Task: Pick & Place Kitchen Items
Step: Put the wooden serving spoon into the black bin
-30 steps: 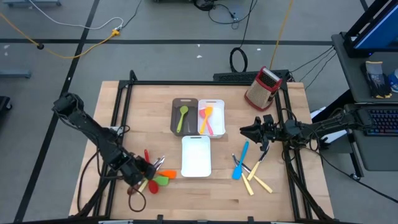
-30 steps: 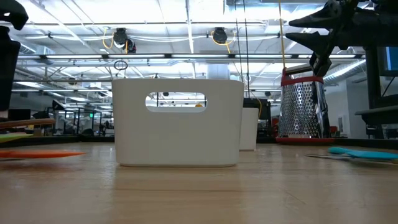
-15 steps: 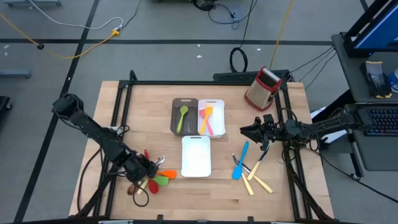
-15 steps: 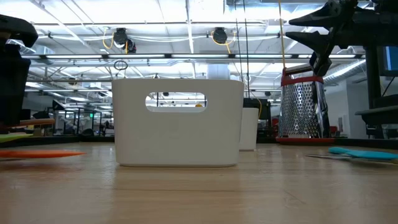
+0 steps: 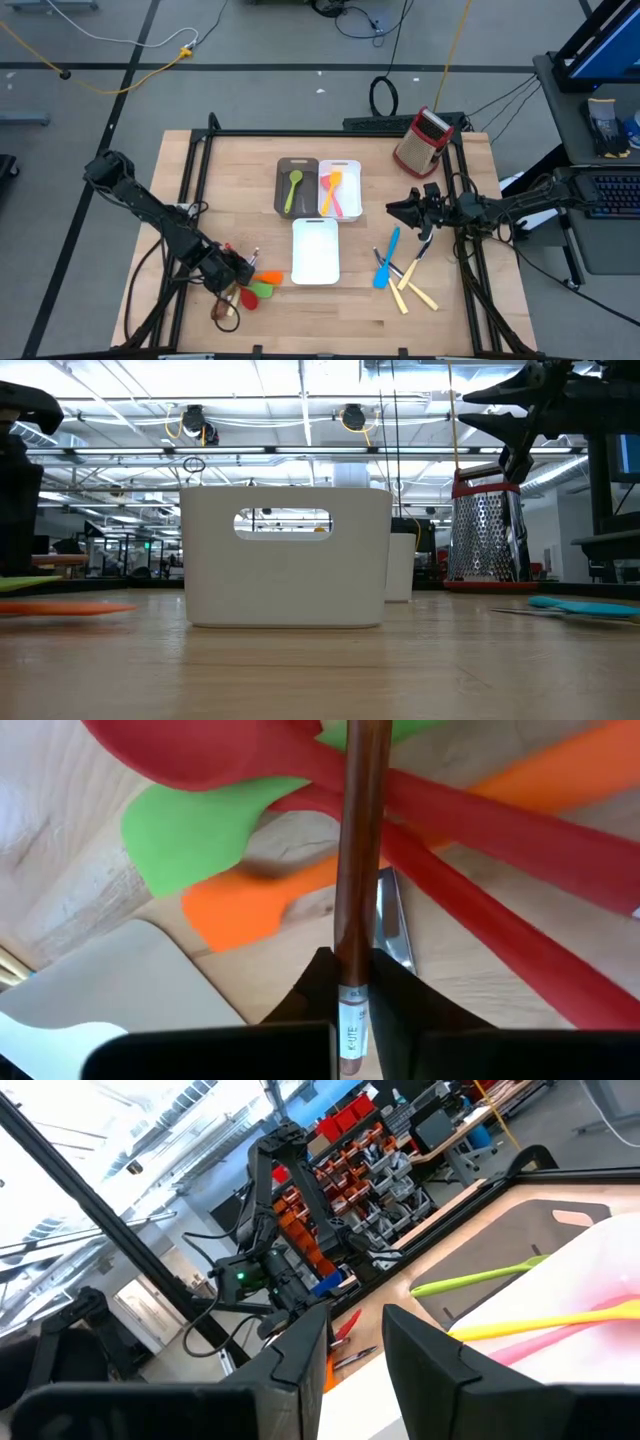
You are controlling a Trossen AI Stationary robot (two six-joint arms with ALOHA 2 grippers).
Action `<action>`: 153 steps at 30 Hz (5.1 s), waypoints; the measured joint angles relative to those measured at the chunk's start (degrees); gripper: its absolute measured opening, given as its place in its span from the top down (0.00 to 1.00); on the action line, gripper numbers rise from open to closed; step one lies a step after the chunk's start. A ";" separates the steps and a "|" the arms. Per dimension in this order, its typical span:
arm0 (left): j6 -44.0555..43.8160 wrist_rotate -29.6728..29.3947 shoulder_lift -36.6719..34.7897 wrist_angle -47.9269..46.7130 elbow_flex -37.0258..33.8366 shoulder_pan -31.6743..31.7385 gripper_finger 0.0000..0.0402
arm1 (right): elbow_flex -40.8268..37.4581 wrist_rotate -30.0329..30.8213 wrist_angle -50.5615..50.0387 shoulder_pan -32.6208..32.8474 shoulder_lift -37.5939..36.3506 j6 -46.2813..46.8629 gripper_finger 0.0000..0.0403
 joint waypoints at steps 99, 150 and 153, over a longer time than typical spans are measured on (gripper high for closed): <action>-122.26 -0.94 -12.00 -1.01 8.24 19.27 0.96 | 0.00 -0.02 -2.23 -0.01 0.00 -5.01 0.77; -133.54 34.58 16.90 -37.82 43.84 56.43 0.96 | 0.00 -0.30 -2.22 0.00 -0.02 -4.55 0.77; -131.12 32.80 20.25 -41.25 47.05 57.66 0.96 | 0.00 -0.30 -2.21 0.00 -0.01 -4.55 0.77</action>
